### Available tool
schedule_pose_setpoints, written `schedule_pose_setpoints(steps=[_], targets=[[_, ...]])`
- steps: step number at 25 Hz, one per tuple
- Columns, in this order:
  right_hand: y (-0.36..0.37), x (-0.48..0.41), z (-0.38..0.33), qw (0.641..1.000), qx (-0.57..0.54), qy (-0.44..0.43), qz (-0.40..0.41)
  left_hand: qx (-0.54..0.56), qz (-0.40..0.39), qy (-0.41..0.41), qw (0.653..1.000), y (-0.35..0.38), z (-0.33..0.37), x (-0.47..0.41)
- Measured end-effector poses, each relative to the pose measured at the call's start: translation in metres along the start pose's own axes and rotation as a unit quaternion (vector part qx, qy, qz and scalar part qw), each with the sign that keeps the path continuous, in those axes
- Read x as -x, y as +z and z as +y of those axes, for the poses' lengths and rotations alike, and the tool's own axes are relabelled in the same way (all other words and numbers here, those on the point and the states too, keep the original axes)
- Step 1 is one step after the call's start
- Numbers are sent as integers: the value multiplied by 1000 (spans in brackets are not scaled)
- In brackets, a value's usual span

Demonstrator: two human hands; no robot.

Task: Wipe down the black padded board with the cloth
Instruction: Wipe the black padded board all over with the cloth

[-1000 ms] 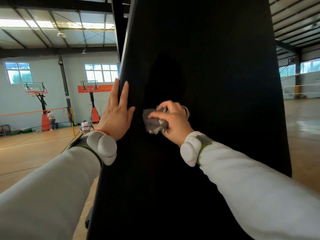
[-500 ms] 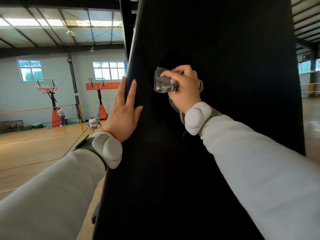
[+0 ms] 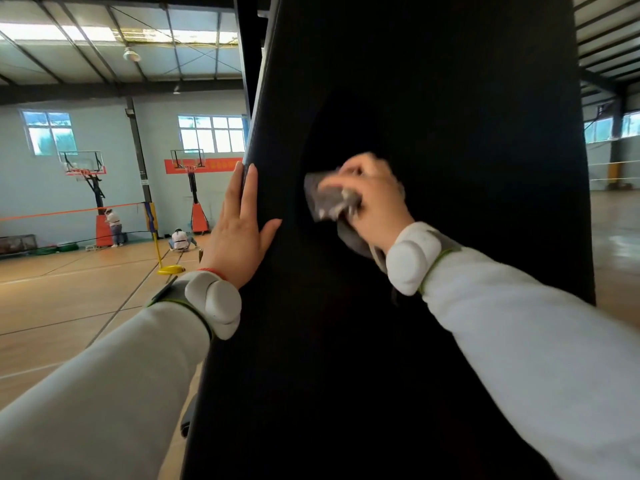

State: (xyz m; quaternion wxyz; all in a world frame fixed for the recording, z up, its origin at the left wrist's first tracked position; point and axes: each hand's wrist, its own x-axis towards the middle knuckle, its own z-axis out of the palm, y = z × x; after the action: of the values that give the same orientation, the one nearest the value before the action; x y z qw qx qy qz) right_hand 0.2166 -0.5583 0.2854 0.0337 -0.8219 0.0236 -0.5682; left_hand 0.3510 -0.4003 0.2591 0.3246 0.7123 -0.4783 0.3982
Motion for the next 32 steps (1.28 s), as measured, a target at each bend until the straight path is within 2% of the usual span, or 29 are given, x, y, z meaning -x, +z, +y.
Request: schedule_pose_setpoints(steps=[2,4,10,14,15,18,20,29,32], targets=[[2,-17,-4,991,-9,97,93,1,5,2,1000,2,-2,0],[16,-15,-9,988,2,111,103,-5,12,5,1000,4,-2,2],[43,46,-12,998,-34,29,42,19,28,5,999,4,3,3],[27,61,-9,995,-5,-37,-94,44,-6,9,999,0,0,13],[19,48,-7,994,-4,-34,-104,44,-13,6,999,0,-2,15],[4,2,-14,996,-26,79,25,36,-14,-1,999,0,-5,16],[12,-8,-21,989,-24,134,60,33,-10,1,999,3,-6,15],[39,44,-19,999,3,42,-4,68,-8,3,998,3,-4,17],[37,71,-18,996,18,-19,-80,76,-20,-14,997,3,-6,26]])
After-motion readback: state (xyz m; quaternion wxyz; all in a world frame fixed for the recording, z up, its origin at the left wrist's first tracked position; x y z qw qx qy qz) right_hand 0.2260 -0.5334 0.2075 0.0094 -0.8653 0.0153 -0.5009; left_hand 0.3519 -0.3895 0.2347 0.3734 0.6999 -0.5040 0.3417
